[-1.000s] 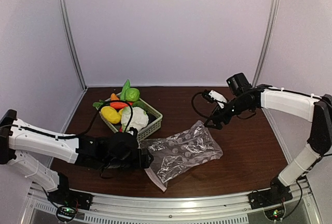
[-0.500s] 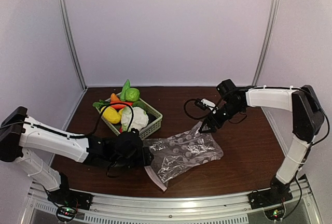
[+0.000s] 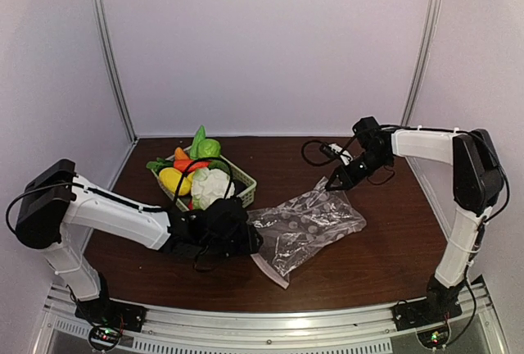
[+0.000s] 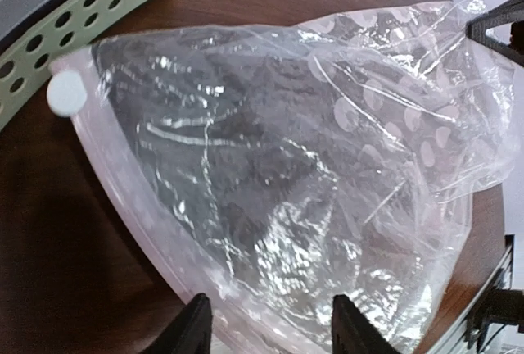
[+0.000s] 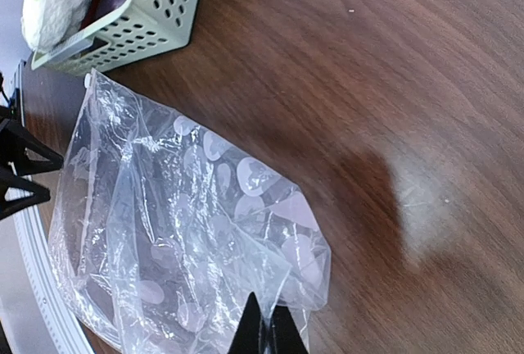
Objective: Place the food in the zip-top bag and seal the zipper
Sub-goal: Adjust the zipper food storage bag at the center of the board, then pick up the zipper food storage bag at the center of the board.
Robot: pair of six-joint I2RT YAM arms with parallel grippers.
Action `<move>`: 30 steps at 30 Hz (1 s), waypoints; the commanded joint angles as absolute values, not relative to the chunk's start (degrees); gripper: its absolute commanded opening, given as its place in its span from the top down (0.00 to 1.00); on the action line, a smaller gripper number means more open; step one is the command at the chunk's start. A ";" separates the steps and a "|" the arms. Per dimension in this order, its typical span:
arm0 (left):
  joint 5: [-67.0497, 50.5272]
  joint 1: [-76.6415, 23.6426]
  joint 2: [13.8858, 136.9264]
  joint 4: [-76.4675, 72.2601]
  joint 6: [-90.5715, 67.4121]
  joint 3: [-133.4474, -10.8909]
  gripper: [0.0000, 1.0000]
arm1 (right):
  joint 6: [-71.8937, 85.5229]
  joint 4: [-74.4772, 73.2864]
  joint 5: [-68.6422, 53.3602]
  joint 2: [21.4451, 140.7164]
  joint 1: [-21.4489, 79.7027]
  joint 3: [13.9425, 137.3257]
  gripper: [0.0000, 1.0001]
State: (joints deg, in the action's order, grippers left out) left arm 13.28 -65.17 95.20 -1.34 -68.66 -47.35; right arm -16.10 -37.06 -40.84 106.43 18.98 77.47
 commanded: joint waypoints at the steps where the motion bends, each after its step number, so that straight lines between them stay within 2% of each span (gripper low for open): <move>1: 13.37 -64.77 97.89 -3.75 -69.82 -51.60 0.40 | -12.87 -35.01 -44.16 107.07 14.44 77.47 1.00; 4: 12.58 -64.74 99.52 -5.67 -70.51 -52.46 0.35 | -13.49 -35.66 -44.78 106.75 13.10 77.39 1.00; 9: 8.72 -63.83 102.03 -14.40 -71.51 -51.33 0.40 | -13.99 -34.84 -45.14 106.36 13.01 76.29 1.00; 14: 6.80 -63.37 104.81 -9.66 -73.08 -56.01 0.31 | -13.35 -33.80 -45.25 106.75 12.59 76.67 1.00; 20: 11.76 -64.46 101.71 -3.01 -74.85 -56.31 0.28 | -12.94 -32.89 -45.42 107.58 11.14 77.43 1.00; 25: 11.86 -64.20 103.20 -3.08 -78.94 -55.57 0.24 | -12.53 -31.74 -46.14 107.82 10.77 76.50 1.00; 30: 10.61 -64.06 105.99 -6.89 -79.58 -56.63 0.28 | -12.18 -31.49 -46.34 108.20 10.57 76.31 1.00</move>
